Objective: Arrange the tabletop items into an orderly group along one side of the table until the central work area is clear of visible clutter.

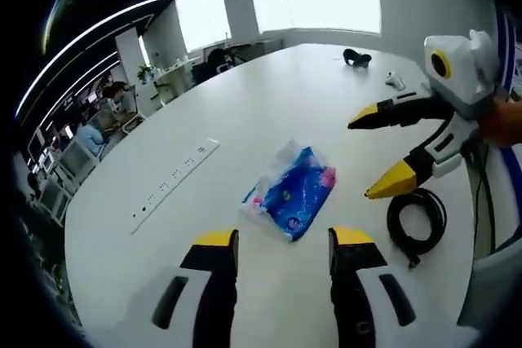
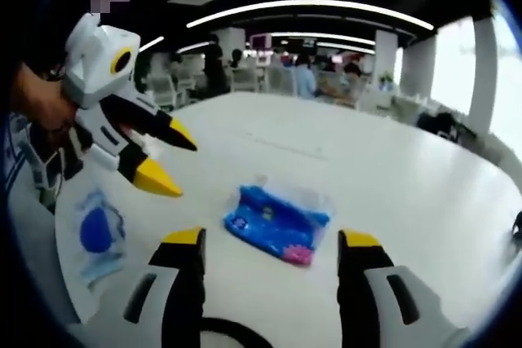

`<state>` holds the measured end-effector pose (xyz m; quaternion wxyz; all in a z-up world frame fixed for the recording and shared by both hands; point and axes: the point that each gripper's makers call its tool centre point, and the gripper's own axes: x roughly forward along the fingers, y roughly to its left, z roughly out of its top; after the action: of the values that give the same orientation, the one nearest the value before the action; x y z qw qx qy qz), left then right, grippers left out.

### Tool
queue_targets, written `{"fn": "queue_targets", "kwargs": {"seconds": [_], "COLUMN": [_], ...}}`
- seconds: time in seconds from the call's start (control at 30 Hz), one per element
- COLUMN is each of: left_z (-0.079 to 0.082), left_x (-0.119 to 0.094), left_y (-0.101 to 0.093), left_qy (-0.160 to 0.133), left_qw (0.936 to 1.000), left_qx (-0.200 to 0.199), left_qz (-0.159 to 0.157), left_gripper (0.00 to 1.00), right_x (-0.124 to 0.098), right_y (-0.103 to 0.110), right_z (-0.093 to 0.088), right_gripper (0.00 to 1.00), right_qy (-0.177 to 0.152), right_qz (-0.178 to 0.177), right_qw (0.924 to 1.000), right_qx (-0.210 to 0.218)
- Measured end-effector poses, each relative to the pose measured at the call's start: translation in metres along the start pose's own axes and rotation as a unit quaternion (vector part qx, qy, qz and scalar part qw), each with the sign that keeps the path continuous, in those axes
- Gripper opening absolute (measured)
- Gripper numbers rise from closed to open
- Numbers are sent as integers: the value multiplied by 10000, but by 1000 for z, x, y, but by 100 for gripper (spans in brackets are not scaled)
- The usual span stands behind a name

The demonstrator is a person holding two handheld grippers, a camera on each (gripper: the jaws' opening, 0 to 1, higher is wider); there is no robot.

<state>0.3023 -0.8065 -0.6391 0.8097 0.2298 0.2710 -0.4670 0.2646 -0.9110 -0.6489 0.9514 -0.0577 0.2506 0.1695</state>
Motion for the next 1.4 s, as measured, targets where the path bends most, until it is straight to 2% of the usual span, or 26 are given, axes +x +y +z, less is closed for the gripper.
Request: {"fn": "queue_targets", "kwargs": {"seconds": [0.2, 0.47, 0.67, 0.8, 1.13, 1.4], "left_z": [1, 3, -1, -6, -18, -31], "left_x": [-16, -35, -50, -59, -86, -107], "left_y": [-2, -2, -3, -4, -10, -3], "left_qy": [-87, -248, -318, -344, -541, -606], "left_qw": [9999, 9995, 9990, 9986, 9974, 9965], "left_qx": [-41, -49, -87, -187, -247, -344], "left_qz": [90, 206, 311, 352, 407, 468], "left_gripper": [47, 53, 60, 69, 87, 91], "right_x": [-10, -18, -23, -29, -42, -49], "right_y": [8, 18, 31, 41, 60, 78], "right_z": [9, 21, 22, 23, 25, 30], "right_gripper": [69, 86, 96, 100, 98, 98], "right_qy": [-81, -181, -177, -167, -78, -81], "right_qz": [-21, -16, 62, 110, 13, 34], "right_qw": [10000, 9998, 9998, 9998, 10000, 9999], "right_qx": [-18, 94, 86, 57, -17, -94]}}
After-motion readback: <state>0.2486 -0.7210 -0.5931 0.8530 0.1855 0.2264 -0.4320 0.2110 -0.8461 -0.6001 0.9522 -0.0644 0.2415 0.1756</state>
